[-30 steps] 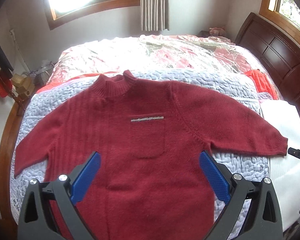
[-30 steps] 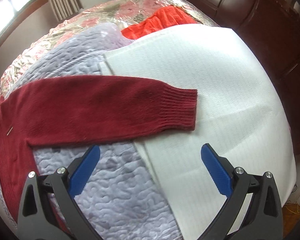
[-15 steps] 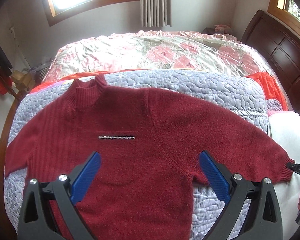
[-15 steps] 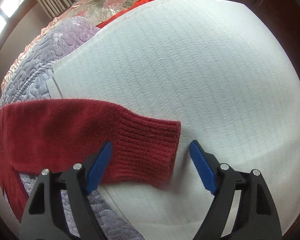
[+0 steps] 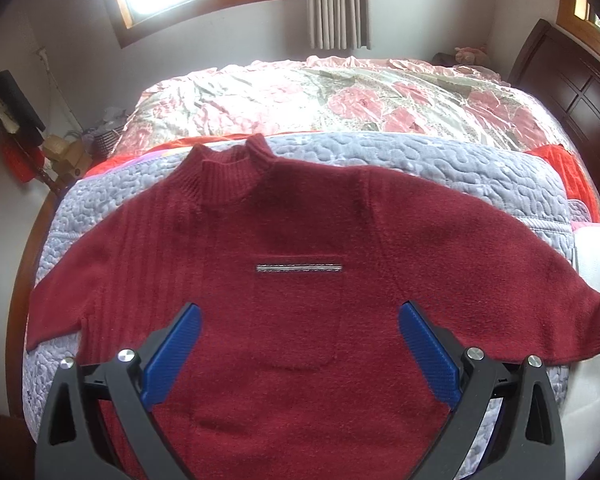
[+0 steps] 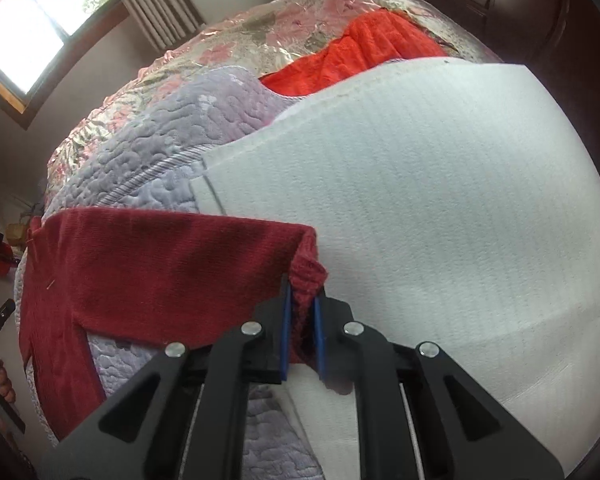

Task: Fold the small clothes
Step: 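Move the right gripper to the sweater sleeve cuff and grasp it, then carry the held sleeve across the sweater chest with the right gripper, release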

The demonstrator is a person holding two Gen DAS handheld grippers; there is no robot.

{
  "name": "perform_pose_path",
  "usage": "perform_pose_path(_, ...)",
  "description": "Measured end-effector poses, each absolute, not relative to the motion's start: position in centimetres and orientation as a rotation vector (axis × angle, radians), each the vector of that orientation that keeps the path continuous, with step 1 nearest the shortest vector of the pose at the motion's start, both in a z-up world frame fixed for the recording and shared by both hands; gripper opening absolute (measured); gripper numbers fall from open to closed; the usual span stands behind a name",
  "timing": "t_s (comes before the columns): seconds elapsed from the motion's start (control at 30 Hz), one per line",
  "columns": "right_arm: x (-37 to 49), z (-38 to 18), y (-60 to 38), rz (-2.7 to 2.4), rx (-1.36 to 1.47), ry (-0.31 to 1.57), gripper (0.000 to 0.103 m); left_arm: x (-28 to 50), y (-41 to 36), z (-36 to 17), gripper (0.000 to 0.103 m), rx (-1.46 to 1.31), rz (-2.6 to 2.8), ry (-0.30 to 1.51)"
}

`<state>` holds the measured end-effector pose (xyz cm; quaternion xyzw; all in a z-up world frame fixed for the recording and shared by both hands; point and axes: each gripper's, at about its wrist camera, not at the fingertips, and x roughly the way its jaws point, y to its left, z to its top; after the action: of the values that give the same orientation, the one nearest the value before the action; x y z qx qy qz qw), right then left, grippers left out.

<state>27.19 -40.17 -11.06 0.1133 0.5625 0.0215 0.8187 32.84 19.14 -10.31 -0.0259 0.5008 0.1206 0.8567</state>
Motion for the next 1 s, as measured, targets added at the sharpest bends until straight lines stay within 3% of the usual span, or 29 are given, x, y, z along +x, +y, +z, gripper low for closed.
perform_pose_path(0.43, 30.7, -5.1, -13.4, 0.503, 0.08, 1.122, 0.008, 29.9, 29.1, -10.8, 0.099, -0.094, 0.333, 1.062)
perform_pose_path(0.77, 30.7, -8.5, 4.8, 0.748, -0.02, 1.206, 0.009, 27.7, 35.8, -12.9, 0.099, -0.133, 0.384, 1.102)
perform_pose_path(0.8, 30.9, -9.5, 5.4, 0.742, -0.029, 1.229, 0.01, 27.6, 36.0, -13.1, 0.099, -0.135, 0.386, 1.107)
perform_pose_path(0.9, 31.1, -11.3, 6.0, 0.745, 0.011, 1.302, 0.03, 28.0, 36.2, -13.8, 0.099, -0.14, 0.374, 1.126)
perform_pose_path(1.0, 30.8, -10.9, 4.2, 0.779, 0.1, 1.312, 0.032, 28.5, 35.2, -14.4, 0.099, -0.138, 0.339, 1.142)
